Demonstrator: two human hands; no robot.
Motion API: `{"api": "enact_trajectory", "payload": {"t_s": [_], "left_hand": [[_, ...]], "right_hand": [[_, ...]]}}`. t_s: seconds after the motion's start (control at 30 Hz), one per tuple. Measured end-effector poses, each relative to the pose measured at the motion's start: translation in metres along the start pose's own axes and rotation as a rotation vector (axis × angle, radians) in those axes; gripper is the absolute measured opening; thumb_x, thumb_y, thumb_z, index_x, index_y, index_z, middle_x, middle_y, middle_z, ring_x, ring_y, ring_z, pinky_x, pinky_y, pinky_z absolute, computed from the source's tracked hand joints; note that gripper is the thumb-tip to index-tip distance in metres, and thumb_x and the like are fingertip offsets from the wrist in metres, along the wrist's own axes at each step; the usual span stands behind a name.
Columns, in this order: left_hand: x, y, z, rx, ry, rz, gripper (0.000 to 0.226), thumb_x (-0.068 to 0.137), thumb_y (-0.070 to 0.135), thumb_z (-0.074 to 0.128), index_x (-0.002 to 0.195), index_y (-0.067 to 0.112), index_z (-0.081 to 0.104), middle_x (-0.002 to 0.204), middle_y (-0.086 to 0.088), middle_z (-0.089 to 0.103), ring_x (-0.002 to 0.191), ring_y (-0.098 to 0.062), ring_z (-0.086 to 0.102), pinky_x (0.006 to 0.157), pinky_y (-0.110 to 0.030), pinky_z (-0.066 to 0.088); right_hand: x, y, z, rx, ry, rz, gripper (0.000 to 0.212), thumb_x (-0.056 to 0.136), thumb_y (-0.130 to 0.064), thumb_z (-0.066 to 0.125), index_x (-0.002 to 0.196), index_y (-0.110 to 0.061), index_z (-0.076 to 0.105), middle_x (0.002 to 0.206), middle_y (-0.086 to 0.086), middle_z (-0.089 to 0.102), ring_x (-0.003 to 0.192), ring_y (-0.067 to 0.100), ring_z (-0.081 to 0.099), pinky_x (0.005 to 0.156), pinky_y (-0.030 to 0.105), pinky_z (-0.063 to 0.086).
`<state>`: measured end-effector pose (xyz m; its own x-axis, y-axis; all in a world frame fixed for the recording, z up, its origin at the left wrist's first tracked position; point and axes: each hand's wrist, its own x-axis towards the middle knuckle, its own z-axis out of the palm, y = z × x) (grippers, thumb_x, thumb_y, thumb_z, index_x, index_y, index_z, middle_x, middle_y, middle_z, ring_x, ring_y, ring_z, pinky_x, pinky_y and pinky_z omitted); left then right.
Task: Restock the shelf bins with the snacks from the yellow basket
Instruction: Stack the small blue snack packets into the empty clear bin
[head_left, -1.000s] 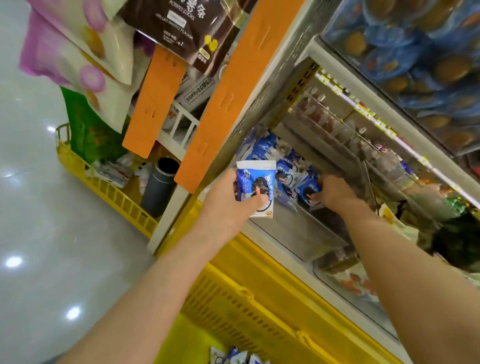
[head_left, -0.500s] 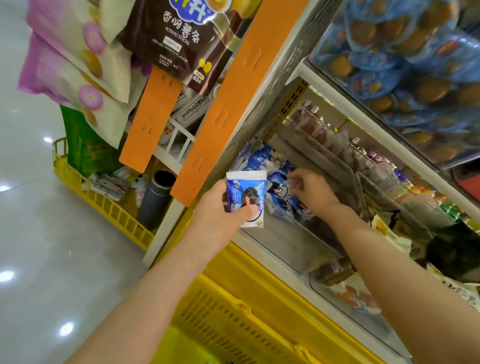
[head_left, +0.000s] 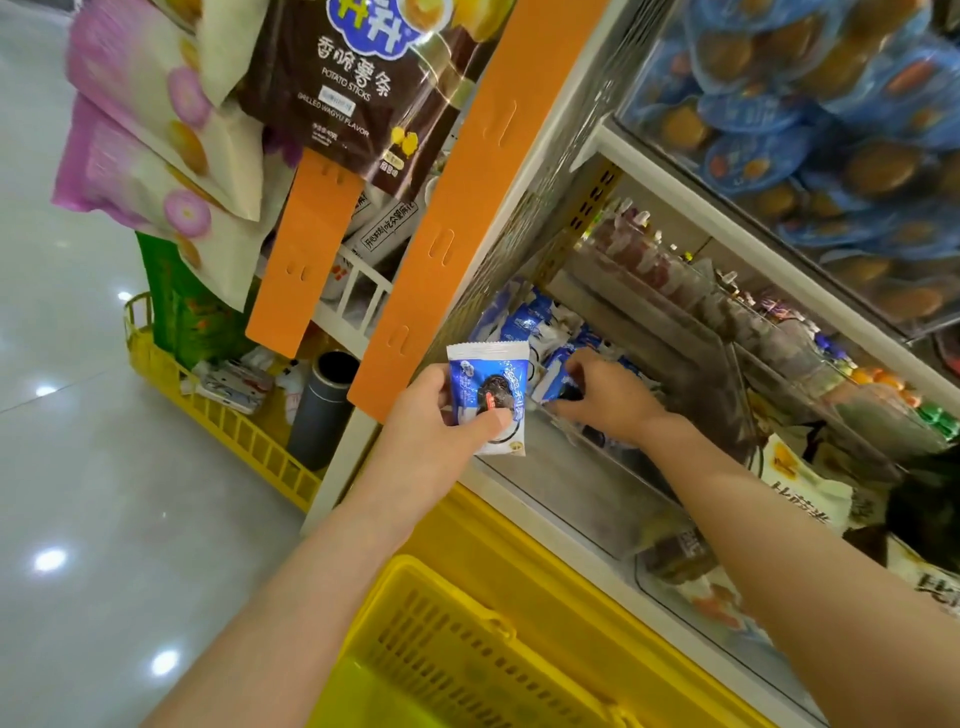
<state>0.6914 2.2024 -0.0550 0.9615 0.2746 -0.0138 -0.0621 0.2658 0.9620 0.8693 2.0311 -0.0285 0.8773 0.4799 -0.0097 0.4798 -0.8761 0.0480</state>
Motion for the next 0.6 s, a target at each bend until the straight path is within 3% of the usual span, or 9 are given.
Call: {"api": "enact_trajectory", "payload": {"t_s": [0.03, 0.1, 0.23, 0.3, 0.43, 0.53, 0.6], "left_hand": [[0.001, -0.001, 0.001, -0.003, 0.0, -0.006, 0.038, 0.079, 0.016, 0.07, 0.113, 0.019, 0.052, 0.104, 0.005, 0.064, 0.08, 0.0, 0.063, 0.054, -0.006, 0.047], [0.002, -0.002, 0.002, -0.011, -0.001, -0.014, 0.039, 0.079, 0.017, 0.071, 0.112, 0.02, 0.051, 0.101, 0.007, 0.064, 0.077, 0.003, 0.064, 0.052, -0.006, 0.046], [0.003, -0.002, 0.003, -0.03, -0.003, -0.002, 0.035, 0.078, 0.016, 0.071, 0.106, 0.023, 0.051, 0.097, 0.01, 0.064, 0.074, 0.006, 0.064, 0.053, -0.006, 0.046], [0.003, -0.003, 0.004, -0.028, -0.005, 0.009, 0.033, 0.078, 0.016, 0.071, 0.102, 0.026, 0.051, 0.096, 0.011, 0.064, 0.076, 0.005, 0.064, 0.053, -0.007, 0.046], [0.0, -0.003, 0.009, 0.025, -0.01, 0.015, 0.031, 0.08, 0.019, 0.07, 0.104, 0.027, 0.05, 0.093, 0.015, 0.061, 0.075, 0.007, 0.063, 0.052, -0.006, 0.046], [-0.003, -0.004, 0.012, 0.037, -0.031, 0.007, 0.023, 0.085, 0.015, 0.064, 0.096, 0.031, 0.051, 0.088, 0.016, 0.06, 0.071, 0.016, 0.059, 0.048, -0.002, 0.042], [-0.006, -0.004, 0.014, 0.033, -0.054, 0.002, 0.022, 0.087, 0.013, 0.062, 0.094, 0.031, 0.051, 0.09, 0.014, 0.061, 0.073, 0.013, 0.061, 0.049, -0.002, 0.042]], "right_hand": [[0.002, -0.001, 0.002, -0.016, 0.062, 0.013, 0.043, 0.079, -0.039, 0.071, 0.104, -0.013, 0.047, 0.087, 0.005, 0.056, 0.075, 0.022, 0.053, 0.062, 0.036, 0.045], [0.007, -0.003, 0.004, -0.046, 0.105, 0.039, 0.048, 0.079, -0.043, 0.07, 0.108, -0.014, 0.045, 0.089, 0.003, 0.054, 0.078, 0.023, 0.053, 0.061, 0.033, 0.041], [0.016, -0.004, 0.005, -0.037, 0.061, 0.055, 0.051, 0.078, -0.04, 0.072, 0.113, -0.013, 0.047, 0.109, 0.009, 0.059, 0.093, 0.025, 0.055, 0.073, 0.037, 0.045], [0.017, -0.004, 0.004, -0.045, 0.056, 0.058, 0.053, 0.077, -0.04, 0.072, 0.115, -0.014, 0.048, 0.116, 0.01, 0.057, 0.096, 0.025, 0.055, 0.074, 0.036, 0.045], [0.004, -0.008, -0.007, 0.003, 0.022, 0.101, 0.065, 0.078, -0.041, 0.071, 0.131, -0.015, 0.043, 0.133, 0.009, 0.048, 0.117, 0.025, 0.05, 0.092, 0.042, 0.047], [-0.019, -0.021, -0.027, 0.188, 0.14, 0.069, 0.049, 0.085, -0.036, 0.064, 0.127, -0.014, 0.049, 0.127, 0.005, 0.052, 0.109, 0.021, 0.054, 0.087, 0.033, 0.047], [-0.044, -0.037, -0.042, 0.459, 0.188, 0.052, 0.027, 0.092, -0.036, 0.054, 0.111, -0.017, 0.059, 0.111, -0.001, 0.061, 0.096, 0.015, 0.06, 0.081, 0.028, 0.049]]}}
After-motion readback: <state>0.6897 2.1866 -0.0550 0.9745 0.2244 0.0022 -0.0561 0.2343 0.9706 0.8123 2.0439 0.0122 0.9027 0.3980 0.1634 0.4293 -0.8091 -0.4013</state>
